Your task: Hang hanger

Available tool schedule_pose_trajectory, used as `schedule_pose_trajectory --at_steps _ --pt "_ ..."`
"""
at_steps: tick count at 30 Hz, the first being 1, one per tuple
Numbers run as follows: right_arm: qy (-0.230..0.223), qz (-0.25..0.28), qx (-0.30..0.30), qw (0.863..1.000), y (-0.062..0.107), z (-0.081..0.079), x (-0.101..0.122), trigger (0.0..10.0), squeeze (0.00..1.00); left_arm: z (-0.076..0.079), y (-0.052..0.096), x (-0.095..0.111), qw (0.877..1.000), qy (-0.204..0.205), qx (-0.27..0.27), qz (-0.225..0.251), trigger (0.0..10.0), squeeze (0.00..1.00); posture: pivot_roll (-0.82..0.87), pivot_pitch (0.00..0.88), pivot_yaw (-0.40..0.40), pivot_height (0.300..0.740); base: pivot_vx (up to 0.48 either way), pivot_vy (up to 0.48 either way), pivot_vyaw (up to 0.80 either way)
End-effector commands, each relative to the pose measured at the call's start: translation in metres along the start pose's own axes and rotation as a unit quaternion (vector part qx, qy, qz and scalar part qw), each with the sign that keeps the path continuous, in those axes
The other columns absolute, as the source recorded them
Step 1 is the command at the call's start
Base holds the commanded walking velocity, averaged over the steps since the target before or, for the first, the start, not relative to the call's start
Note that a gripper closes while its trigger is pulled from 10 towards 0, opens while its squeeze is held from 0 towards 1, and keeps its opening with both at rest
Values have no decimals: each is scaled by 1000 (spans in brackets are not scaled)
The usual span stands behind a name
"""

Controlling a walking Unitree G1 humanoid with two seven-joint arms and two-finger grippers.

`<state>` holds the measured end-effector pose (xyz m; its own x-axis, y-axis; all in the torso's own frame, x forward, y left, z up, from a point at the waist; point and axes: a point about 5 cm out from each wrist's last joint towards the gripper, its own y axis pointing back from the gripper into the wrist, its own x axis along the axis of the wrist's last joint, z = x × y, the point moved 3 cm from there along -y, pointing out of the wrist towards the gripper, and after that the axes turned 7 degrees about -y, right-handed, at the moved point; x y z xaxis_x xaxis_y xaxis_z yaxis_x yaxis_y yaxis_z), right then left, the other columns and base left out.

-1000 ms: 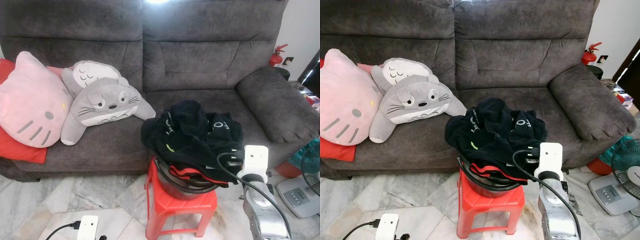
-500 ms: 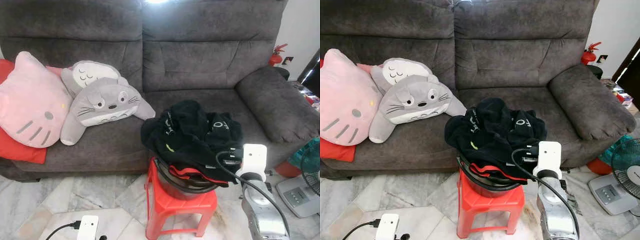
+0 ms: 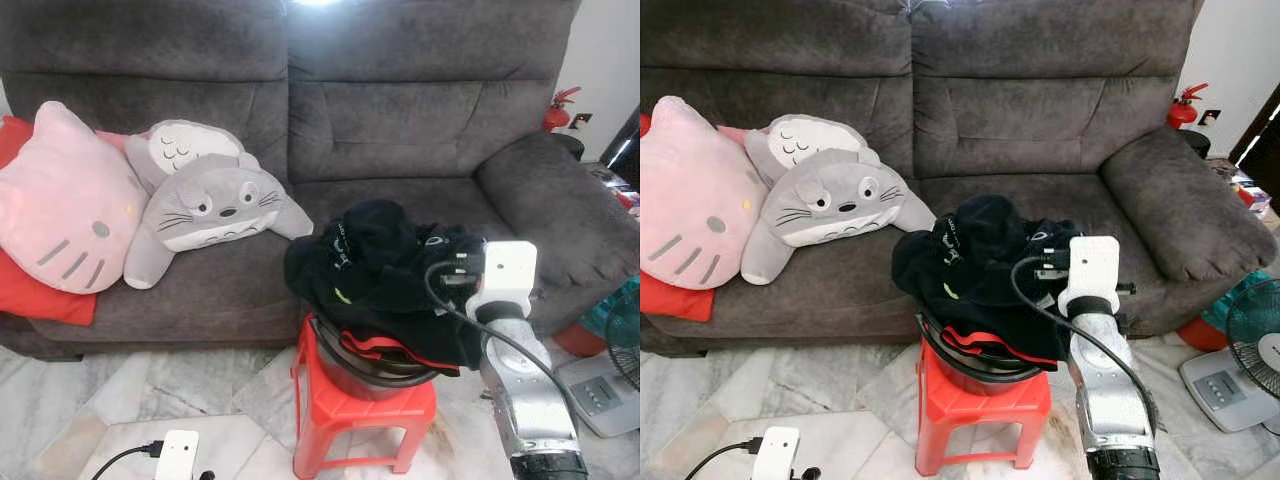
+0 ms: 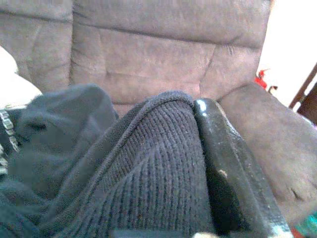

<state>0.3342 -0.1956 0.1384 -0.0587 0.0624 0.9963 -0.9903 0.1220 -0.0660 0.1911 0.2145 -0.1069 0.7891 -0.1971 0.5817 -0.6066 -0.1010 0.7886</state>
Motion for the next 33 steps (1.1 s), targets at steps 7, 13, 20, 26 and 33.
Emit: schedule_pose_trajectory --at_steps 7,13,20,26,33 --pt "21 59 9 998 -7 0 41 0 0 3 0 -2 1000 -12 -3 -8 10000 0 -193 39 -33 740 0 0 0" --pt "28 89 14 996 -11 -1 63 0 0 2 0 -1 1000 -12 -3 -6 10000 0 -194 37 -32 740 0 0 0" --pt "51 76 2 996 -10 7 62 0 0 1 0 0 1000 -12 -3 -6 10000 0 -197 38 -30 740 0 0 0" --pt "107 78 -20 991 -13 20 68 0 0 1 0 0 1000 -12 -2 -5 10000 0 -197 38 -29 740 0 0 0" --pt "65 87 -11 994 -18 22 82 0 0 3 -1 1 1000 -12 -3 -3 10000 0 -204 37 -29 740 0 0 0"
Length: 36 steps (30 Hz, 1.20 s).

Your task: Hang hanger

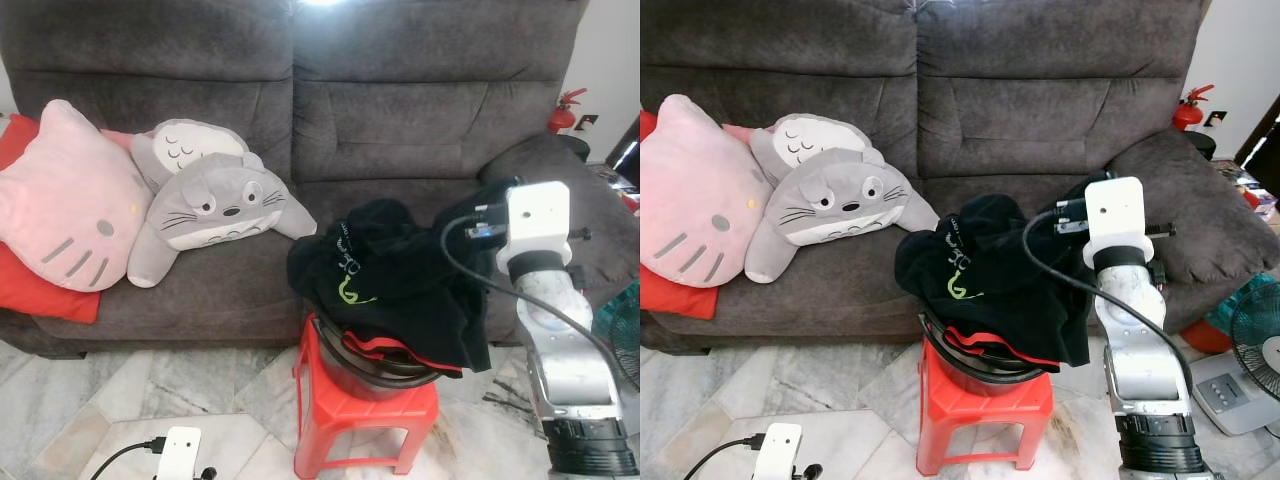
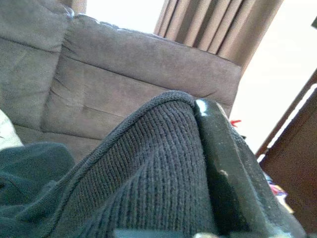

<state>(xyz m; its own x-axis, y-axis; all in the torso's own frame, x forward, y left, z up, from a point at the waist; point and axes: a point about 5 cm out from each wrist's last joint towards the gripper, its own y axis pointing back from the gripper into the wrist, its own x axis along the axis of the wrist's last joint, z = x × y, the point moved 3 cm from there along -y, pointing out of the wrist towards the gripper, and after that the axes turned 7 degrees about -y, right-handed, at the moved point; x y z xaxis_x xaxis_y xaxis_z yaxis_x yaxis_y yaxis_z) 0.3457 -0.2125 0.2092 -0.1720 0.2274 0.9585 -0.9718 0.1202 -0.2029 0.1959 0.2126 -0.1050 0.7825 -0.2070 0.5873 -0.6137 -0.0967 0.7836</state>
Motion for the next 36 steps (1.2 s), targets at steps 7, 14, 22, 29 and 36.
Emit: schedule_pose_trajectory --at_steps 7,14,22,29,36 --pt "-100 -25 -3 995 12 -10 -7 0 0 2 1 -4 1000 -6 0 -7 10000 0 -197 39 -30 740 0 0 0" --pt "-108 -66 0 992 37 -23 -29 10000 0 1 1 -4 1000 -6 2 -6 10000 0 -192 48 -31 740 0 0 0" --pt "-121 -78 -25 989 50 -19 -37 10000 0 -2 2 -5 1000 -6 5 -3 10000 0 -186 51 -30 740 0 0 0" --pt "-111 -87 -24 990 55 -23 -42 10000 0 -4 2 -8 1000 -10 7 -6 10000 0 -174 49 -22 740 0 0 0" --pt "-99 -72 -18 992 49 -30 -36 10000 0 -7 3 -9 1000 -17 5 -7 10000 0 -172 48 -12 740 0 0 0"
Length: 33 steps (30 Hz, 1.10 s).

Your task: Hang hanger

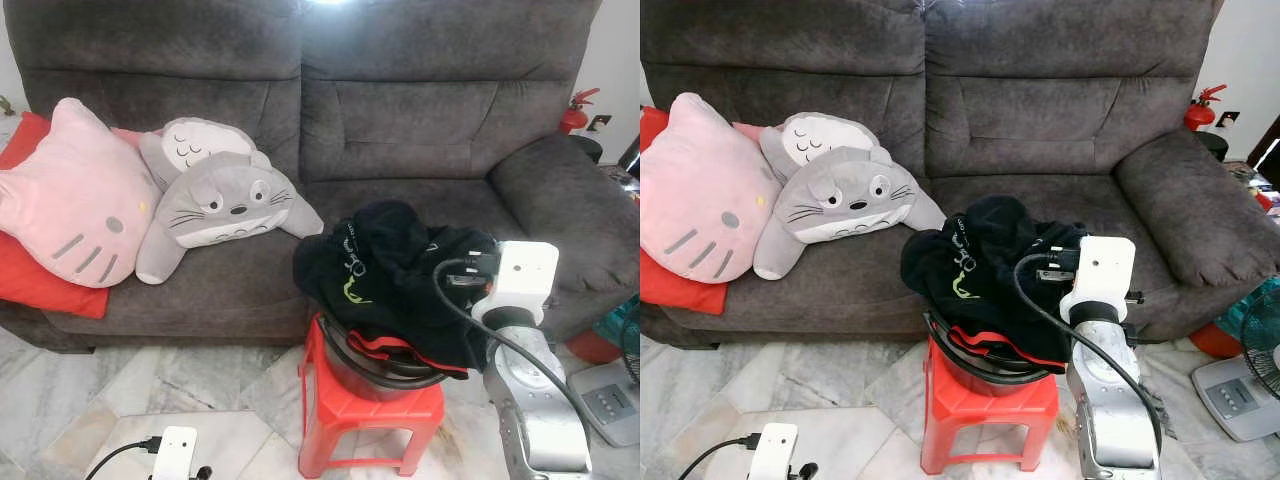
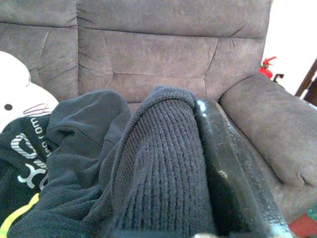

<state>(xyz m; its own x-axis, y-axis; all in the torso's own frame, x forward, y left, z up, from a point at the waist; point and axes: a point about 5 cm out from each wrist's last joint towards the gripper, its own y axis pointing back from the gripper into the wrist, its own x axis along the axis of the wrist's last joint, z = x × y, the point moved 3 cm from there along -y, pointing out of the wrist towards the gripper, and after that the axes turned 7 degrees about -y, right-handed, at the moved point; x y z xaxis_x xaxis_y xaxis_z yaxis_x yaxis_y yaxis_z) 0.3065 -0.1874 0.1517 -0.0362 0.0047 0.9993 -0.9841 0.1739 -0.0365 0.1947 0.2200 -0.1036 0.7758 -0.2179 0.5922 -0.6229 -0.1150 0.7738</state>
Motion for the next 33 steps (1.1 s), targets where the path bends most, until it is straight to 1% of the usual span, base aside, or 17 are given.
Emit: schedule_pose_trajectory --at_steps 1,5,8,13,18,24,33 --pt "1 15 0 1000 -3 -1 7 10000 0 0 1 -7 1000 -11 -4 -12 10000 0 -172 48 -12 740 0 0 0" --pt "1 16 -3 1000 -3 -1 7 10000 0 -1 2 -9 1000 -10 -3 -13 10000 0 -168 42 -10 740 0 0 0" --pt "12 23 -3 1000 -3 0 9 10000 0 -1 2 -10 1000 -10 -4 -15 10000 0 -167 37 -10 740 0 0 0" --pt "21 31 1 999 -5 -3 12 10000 0 0 3 -13 1000 -7 -5 -17 10000 0 -165 31 -13 740 0 0 0" --pt "19 33 1 999 -6 -3 13 10000 0 0 3 -13 1000 -7 -5 -18 10000 0 -162 27 -12 740 0 0 0" --pt "24 37 2 999 -6 -4 15 10000 0 -1 3 -14 1000 -7 -4 -19 10000 0 -167 23 -7 740 -251 0 0" --pt "27 41 -15 999 -6 3 15 10000 0 0 3 -14 1000 -5 -6 -19 10000 0 -162 5 -4 740 -278 0 0"
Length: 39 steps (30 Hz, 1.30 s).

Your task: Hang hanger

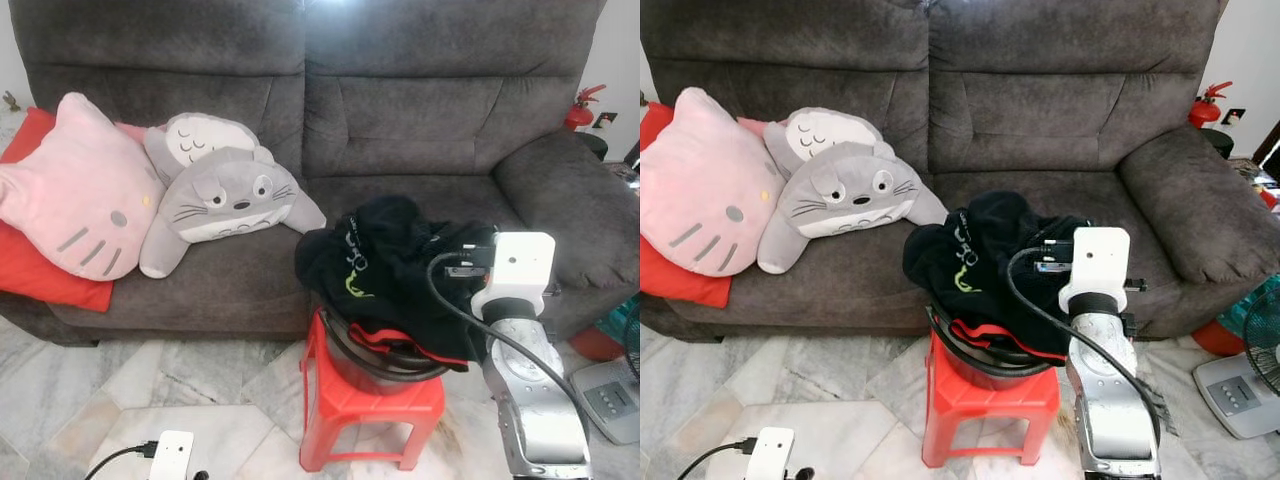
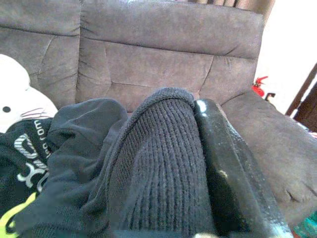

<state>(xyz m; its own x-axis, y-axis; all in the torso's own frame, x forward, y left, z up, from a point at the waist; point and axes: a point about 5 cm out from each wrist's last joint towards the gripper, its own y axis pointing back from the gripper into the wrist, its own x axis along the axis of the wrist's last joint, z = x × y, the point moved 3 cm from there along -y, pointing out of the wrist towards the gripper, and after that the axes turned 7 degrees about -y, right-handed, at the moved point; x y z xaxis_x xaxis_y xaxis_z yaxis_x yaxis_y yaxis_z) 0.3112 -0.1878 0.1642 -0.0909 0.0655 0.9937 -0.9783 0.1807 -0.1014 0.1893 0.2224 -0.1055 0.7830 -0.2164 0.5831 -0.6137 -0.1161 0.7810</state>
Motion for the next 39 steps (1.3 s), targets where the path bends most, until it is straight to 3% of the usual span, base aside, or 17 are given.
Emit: schedule_pose_trajectory --at_steps 1,39 --pt "2 8 -8 1000 -1 2 3 10000 0 1 2 -8 1000 -5 -5 -13 10000 0 -162 5 -4 740 -300 0 0" --pt "12 29 6 999 -7 -3 10 10000 0 1 1 -5 1000 2 -2 -10 10000 0 -159 36 -19 740 -307 0 0"
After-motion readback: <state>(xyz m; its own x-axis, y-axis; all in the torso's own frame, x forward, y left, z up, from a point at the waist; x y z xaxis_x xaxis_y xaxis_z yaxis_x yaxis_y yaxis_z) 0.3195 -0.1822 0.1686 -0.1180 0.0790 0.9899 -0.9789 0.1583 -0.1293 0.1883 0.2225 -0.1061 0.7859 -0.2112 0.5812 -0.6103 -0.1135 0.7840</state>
